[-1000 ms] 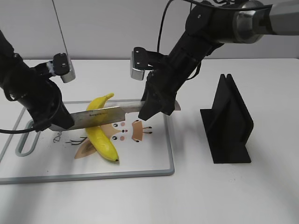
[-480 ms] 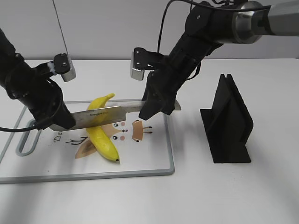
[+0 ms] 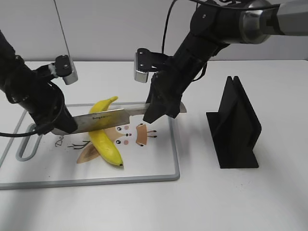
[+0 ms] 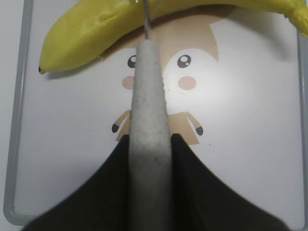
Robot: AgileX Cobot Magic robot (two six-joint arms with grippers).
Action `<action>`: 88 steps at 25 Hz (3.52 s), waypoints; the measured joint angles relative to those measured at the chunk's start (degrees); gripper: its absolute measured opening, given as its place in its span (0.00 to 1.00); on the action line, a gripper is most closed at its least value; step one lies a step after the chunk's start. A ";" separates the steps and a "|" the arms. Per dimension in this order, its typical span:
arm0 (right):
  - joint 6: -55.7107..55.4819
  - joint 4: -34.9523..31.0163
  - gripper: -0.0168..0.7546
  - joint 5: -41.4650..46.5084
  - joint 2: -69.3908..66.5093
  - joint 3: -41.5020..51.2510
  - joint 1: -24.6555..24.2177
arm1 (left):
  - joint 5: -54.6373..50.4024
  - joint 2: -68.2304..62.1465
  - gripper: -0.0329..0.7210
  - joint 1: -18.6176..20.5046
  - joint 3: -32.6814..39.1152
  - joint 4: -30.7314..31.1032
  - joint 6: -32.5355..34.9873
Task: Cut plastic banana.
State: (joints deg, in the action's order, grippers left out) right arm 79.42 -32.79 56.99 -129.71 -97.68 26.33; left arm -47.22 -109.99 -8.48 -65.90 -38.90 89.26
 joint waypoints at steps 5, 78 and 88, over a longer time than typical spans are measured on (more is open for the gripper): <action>-0.39 2.11 0.26 -0.27 3.27 0.58 0.37 | 0.97 3.70 0.05 -0.69 0.96 0.01 -0.28; -107.24 40.30 0.26 -10.30 52.77 40.04 -0.18 | -6.27 91.36 0.79 -0.30 35.22 34.88 -80.20; -109.63 41.73 0.26 -12.47 52.87 43.33 -0.18 | -12.74 101.73 0.79 -0.30 36.40 34.46 -80.20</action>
State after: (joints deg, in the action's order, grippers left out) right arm -30.21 8.94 44.52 -76.84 -54.35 26.15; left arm -59.96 -8.25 -8.79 -29.50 -4.43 9.05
